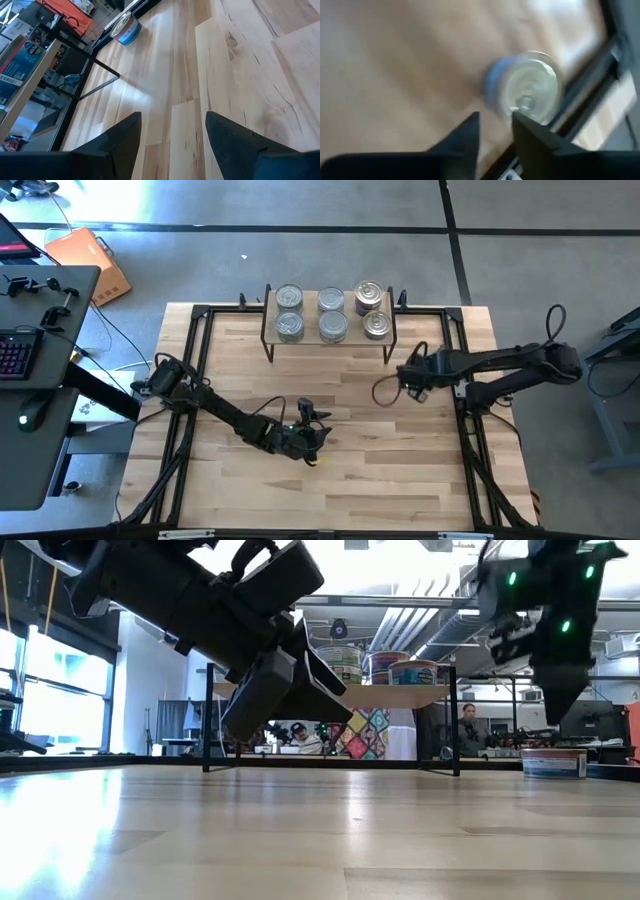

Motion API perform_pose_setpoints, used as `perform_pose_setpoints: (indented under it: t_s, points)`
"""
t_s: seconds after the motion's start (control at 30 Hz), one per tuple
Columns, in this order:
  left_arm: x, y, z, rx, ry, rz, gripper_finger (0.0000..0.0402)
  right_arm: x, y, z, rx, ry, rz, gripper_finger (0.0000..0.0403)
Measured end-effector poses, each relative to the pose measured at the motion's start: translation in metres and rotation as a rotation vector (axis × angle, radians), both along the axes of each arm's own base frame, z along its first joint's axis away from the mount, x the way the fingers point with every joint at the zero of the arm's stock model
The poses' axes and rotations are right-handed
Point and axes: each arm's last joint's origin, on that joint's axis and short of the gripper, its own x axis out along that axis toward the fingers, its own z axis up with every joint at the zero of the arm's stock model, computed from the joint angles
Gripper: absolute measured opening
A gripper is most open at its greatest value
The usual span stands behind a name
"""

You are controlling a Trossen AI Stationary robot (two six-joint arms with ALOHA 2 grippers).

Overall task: Stack canned seafood by type on shelf
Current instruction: Stack the blue tuna can on top of the bottom blue tuna can on the shelf

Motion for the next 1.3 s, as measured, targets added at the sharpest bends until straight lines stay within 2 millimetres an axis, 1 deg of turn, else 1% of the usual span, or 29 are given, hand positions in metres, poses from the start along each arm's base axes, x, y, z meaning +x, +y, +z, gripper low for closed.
perform_pose_setpoints:
  t_s: [0.1,0.13,0.17,0.33,0.43,0.53,0.7,0.9,0.97,1.03,1.13,1.2,1.3]
  points:
    - [0.000,0.000,0.000,-0.001,-0.002,0.000,0.0213,-0.007,-0.018,-0.015,-0.088,-0.031,-0.157,0.0037]
    - [0.000,0.000,0.000,-0.001,-0.003,0.000,0.0213,-0.008,-0.023,-0.017,-0.090,-0.039,-0.190,0.0019]
    - [0.000,0.000,0.000,-0.001,-0.004,0.000,0.0213,-0.006,-0.028,-0.018,-0.099,-0.068,-0.212,0.0010]
    - [0.000,0.000,0.001,-0.003,-0.007,0.000,0.0213,-0.004,-0.048,-0.020,-0.122,-0.158,-0.307,0.0015]
    - [0.000,0.000,0.001,-0.003,-0.007,0.000,0.0213,-0.008,-0.053,-0.021,-0.112,-0.152,-0.354,0.0003]
    - [0.000,0.000,0.001,-0.004,-0.006,-0.002,0.0213,-0.010,-0.054,-0.021,-0.081,-0.156,-0.389,0.0004]
    - [0.001,-0.001,0.001,-0.022,-0.008,-0.026,0.0213,-0.009,-0.055,-0.025,-0.066,-0.140,-0.378,0.0001]
    - [0.001,-0.001,0.001,-0.025,-0.012,-0.029,0.0213,-0.012,-0.052,-0.048,-0.037,-0.142,-0.370,0.0000]
    - [0.001,-0.001,0.001,-0.025,-0.012,-0.029,0.0213,-0.013,-0.050,-0.050,-0.035,-0.141,-0.369,0.0000]
    - [0.001,-0.001,0.001,-0.025,-0.012,-0.029,0.0213,-0.011,-0.045,-0.050,-0.031,-0.147,-0.361,0.0000]
    - [0.001,-0.001,0.001,-0.025,-0.013,-0.029,0.0213,0.000,-0.037,-0.045,0.070,-0.219,-0.337,0.0000]
    - [0.001,-0.001,0.001,-0.025,-0.012,-0.029,0.0213,0.007,-0.028,-0.043,0.145,-0.264,-0.318,0.0000]
    - [0.001,-0.002,0.001,-0.039,-0.007,-0.051,0.0213,0.014,-0.012,-0.042,0.211,-0.302,-0.275,0.0000]
